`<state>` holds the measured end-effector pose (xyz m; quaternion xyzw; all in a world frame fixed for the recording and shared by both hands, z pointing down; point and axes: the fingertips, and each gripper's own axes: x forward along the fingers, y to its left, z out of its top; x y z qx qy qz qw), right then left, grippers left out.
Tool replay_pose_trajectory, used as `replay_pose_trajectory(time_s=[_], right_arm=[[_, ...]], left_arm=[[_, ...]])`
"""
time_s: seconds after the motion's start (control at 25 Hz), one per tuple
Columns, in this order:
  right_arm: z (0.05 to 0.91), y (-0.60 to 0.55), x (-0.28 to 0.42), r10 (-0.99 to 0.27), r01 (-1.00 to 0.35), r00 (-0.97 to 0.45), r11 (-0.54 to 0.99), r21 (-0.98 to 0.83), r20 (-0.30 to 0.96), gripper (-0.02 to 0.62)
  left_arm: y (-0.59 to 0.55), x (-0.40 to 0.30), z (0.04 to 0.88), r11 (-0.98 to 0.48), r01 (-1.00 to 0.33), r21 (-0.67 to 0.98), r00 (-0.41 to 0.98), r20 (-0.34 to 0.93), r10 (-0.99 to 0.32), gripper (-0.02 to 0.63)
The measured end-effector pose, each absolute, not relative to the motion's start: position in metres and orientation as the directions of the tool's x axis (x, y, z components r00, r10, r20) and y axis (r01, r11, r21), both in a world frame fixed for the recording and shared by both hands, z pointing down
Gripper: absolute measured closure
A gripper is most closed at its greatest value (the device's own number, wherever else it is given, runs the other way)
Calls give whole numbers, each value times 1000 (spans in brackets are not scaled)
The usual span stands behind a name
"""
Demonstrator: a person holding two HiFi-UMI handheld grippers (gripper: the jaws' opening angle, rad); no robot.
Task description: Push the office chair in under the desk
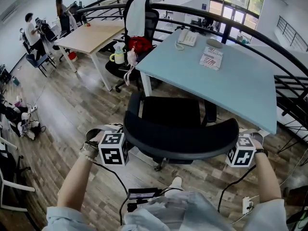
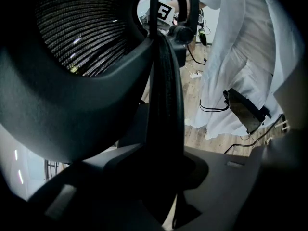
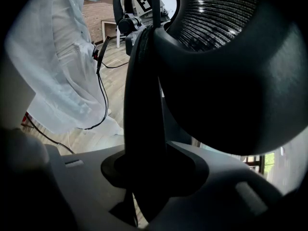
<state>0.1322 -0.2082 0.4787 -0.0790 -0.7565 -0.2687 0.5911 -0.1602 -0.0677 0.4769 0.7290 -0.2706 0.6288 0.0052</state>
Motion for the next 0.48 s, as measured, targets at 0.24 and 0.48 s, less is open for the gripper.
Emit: replay_pose_trajectory(time_s=[0.24, 0.48], right_arm=[[481, -227, 161, -223, 390, -299, 859, 333, 928, 457], [485, -248, 189, -235, 351, -288, 876, 331, 928, 460]], left_arm=[[-107, -139, 481, -880, -343, -329, 91, 921, -380, 479], [-146, -120, 481, -896, -294, -332, 114, 919, -378, 479]])
